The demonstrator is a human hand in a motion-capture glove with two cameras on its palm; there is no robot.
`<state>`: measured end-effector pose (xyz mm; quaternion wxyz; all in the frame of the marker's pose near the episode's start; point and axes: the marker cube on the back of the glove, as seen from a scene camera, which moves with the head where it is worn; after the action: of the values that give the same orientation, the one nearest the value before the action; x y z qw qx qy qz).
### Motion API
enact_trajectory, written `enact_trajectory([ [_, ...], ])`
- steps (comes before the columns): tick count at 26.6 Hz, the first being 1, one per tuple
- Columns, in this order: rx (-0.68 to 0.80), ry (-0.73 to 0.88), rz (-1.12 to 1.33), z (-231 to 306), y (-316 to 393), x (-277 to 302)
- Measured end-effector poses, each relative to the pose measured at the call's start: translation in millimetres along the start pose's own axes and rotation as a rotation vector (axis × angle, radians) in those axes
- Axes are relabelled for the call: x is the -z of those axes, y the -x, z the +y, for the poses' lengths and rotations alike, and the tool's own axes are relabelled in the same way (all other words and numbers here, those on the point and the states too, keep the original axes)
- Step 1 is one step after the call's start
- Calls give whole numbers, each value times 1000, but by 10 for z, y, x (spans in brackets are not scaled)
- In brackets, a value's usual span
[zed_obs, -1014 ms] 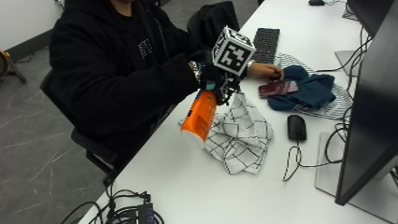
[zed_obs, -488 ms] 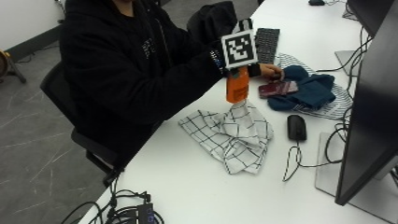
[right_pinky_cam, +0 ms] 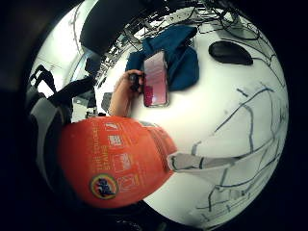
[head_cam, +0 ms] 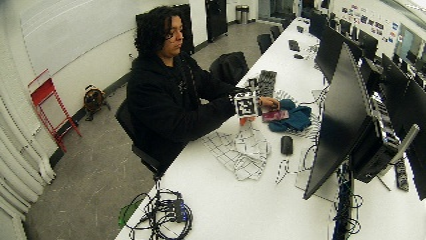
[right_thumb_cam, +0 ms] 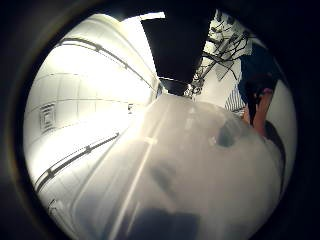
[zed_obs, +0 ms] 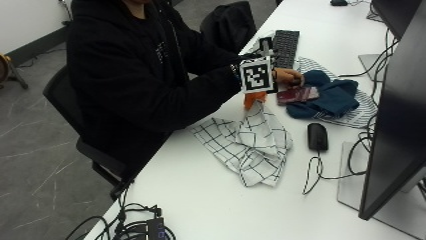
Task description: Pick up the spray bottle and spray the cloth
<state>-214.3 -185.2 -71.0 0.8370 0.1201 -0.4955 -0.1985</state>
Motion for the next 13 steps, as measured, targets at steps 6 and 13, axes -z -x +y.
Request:
enact_trajectory([
  [6, 14, -28, 11, 20, -56, -6],
  [13, 13, -35, 22, 7, -104, -13],
])
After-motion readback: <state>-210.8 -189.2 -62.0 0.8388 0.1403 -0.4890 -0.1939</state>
